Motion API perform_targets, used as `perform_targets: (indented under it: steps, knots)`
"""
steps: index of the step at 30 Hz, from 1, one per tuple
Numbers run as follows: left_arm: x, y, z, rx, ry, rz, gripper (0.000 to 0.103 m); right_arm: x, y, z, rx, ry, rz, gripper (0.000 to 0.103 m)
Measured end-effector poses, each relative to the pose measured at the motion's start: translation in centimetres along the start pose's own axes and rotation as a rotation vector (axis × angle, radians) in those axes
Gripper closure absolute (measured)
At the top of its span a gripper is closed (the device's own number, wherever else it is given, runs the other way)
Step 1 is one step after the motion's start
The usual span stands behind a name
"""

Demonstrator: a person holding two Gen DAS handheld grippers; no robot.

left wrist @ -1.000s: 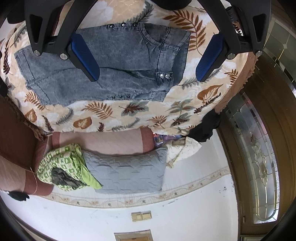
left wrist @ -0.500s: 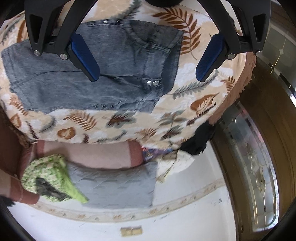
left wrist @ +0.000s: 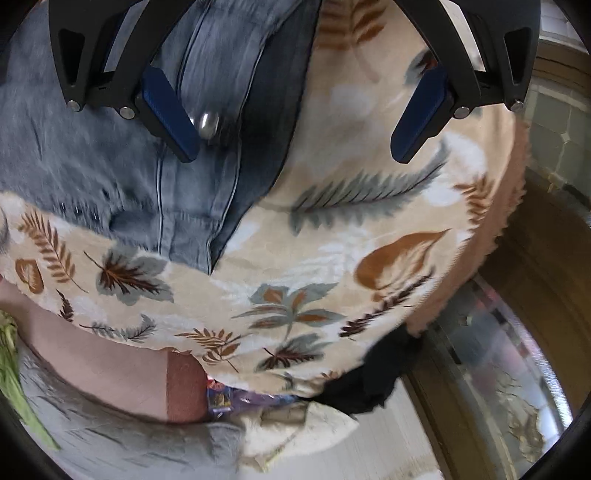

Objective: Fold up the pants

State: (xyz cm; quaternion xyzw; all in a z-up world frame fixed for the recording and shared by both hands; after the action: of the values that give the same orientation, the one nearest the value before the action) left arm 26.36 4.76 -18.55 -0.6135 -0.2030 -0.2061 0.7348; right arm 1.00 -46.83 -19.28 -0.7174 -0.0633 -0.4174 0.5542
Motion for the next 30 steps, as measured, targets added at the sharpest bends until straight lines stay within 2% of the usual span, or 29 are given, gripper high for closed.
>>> perform_targets:
  steps: [4,6,11,13,15,16,19,20,21,22,23,24,25,26,27,30]
  knots:
    - [3.3,3.8,-1.9,-0.076,-0.008,0.035,0.000,2.7,3.6,-2.1,0.070,0.074,0.018,0.000]
    - [4.7,5.7,-3.0,-0.090,-0.006,0.054,0.000,4.7,5.3,-3.3,0.095,0.103,0.021,0.000]
    - [6.6,10.4,-5.5,-0.159,0.012,0.111,0.002,8.7,9.1,-5.3,0.175,0.174,0.052,0.000]
    - [7.0,11.8,-6.5,-0.181,0.023,0.130,0.016,9.7,10.8,-5.4,0.214,0.202,0.077,0.005]
    - [7.0,12.9,-7.4,-0.223,0.025,0.167,0.050,10.6,13.1,-4.7,0.245,0.205,0.126,0.010]
    - [7.1,13.4,-7.9,-0.233,0.021,0.197,0.053,10.8,13.8,-4.4,0.243,0.203,0.139,0.016]
    - [7.4,13.6,-8.9,-0.220,0.047,0.181,0.058,11.3,17.2,-3.0,0.221,0.181,0.198,0.019]
    - [7.6,13.6,-9.1,-0.229,0.055,0.176,0.066,11.4,18.0,-2.7,0.208,0.173,0.210,0.021]
    - [7.7,13.6,-9.2,-0.232,0.060,0.176,0.073,11.4,18.9,-2.4,0.205,0.168,0.227,0.028]
    - [7.9,13.6,-9.4,-0.229,0.069,0.175,0.076,11.3,19.8,-2.1,0.213,0.170,0.248,0.038]
    - [8.0,13.5,-9.6,-0.224,0.085,0.171,0.082,11.1,20.8,-1.7,0.215,0.170,0.275,0.043]
    - [8.1,13.3,-9.8,-0.224,0.098,0.168,0.087,11.1,21.2,-1.2,0.186,0.155,0.276,0.046]
    - [8.2,13.2,-10.0,-0.226,0.104,0.168,0.089,11.2,21.0,-1.0,0.172,0.138,0.265,0.055]
    - [8.4,13.0,-10.0,-0.227,0.101,0.166,0.090,11.5,20.6,-0.7,0.174,0.119,0.255,0.066]
    - [8.5,12.7,-10.0,-0.228,0.098,0.159,0.091,11.8,20.3,-0.5,0.199,0.117,0.253,0.088]
    - [9.4,11.3,-9.4,-0.239,0.082,0.119,0.092,13.4,17.4,-0.1,0.204,0.086,0.180,0.088]
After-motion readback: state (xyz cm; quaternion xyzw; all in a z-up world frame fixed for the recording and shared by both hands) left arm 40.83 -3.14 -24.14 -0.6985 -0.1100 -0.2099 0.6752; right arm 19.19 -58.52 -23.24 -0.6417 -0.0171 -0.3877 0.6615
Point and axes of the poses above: each gripper's, at about its wrist camera, not at the fingertips, and y roughly the way its jaws point, z to its left, x to its top, the point moved 1 cm from there along y, roughly the way its jaws point, and after that the axes turned 2 degrees about -z, right-handed, at the moved point
